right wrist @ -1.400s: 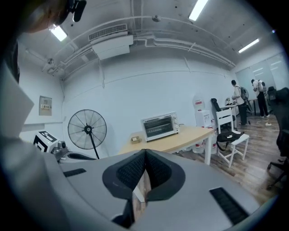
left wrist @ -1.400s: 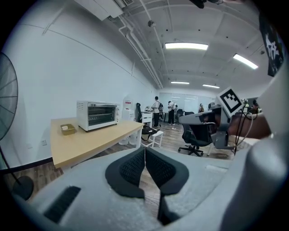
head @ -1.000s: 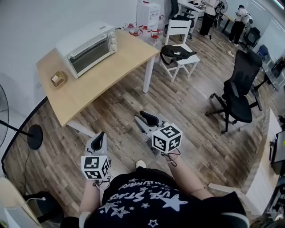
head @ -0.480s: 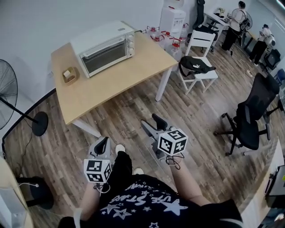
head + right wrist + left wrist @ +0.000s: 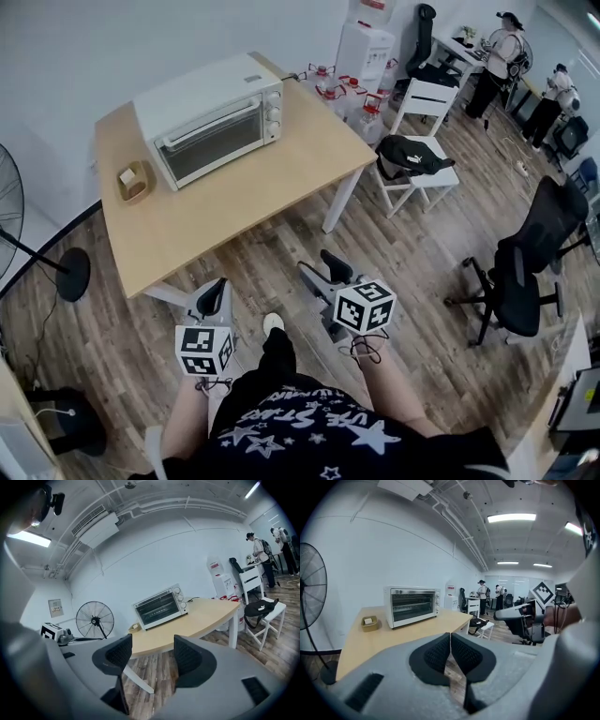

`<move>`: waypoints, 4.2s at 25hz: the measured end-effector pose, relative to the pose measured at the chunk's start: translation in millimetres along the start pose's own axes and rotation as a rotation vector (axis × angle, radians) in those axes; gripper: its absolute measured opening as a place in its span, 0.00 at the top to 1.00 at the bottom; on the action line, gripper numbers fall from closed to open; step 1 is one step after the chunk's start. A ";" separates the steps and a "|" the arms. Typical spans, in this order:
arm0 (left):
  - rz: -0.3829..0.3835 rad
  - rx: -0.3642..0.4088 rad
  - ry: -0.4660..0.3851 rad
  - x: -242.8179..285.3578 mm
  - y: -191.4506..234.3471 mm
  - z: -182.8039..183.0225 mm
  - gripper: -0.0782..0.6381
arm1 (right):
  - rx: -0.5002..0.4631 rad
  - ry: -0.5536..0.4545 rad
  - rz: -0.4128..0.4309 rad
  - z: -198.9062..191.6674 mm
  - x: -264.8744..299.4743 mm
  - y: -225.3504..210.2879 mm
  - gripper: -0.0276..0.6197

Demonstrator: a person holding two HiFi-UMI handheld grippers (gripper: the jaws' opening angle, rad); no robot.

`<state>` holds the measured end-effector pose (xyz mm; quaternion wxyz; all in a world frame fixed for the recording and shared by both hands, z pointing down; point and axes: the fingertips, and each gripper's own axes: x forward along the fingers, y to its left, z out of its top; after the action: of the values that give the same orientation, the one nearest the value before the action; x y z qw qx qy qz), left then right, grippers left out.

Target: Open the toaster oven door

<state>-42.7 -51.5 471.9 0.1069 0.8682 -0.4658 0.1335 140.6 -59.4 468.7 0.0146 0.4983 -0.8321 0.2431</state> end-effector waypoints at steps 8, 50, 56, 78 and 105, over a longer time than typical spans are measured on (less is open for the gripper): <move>0.079 -0.074 -0.033 76.0 78.6 42.7 0.86 | -0.070 0.040 0.013 70.7 87.4 -35.6 0.56; 0.381 -0.142 -0.022 156.9 262.5 95.7 0.86 | -0.127 0.056 0.039 246.3 377.2 -107.6 0.70; 0.382 -0.154 -0.004 157.8 263.3 87.9 0.86 | -0.117 0.092 0.045 242.8 380.2 -104.8 0.74; 0.317 -0.162 0.046 129.4 226.8 53.0 0.86 | -0.269 0.116 -0.094 204.1 321.3 -107.2 0.80; 0.248 -0.200 0.127 109.3 201.8 -6.3 0.86 | -0.243 0.153 -0.225 93.0 259.9 -144.3 0.83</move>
<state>-154.5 -244.4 526.4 0.2047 0.7789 -0.5726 0.1534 150.9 -367.7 512.2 0.1651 0.5627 -0.7909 0.1747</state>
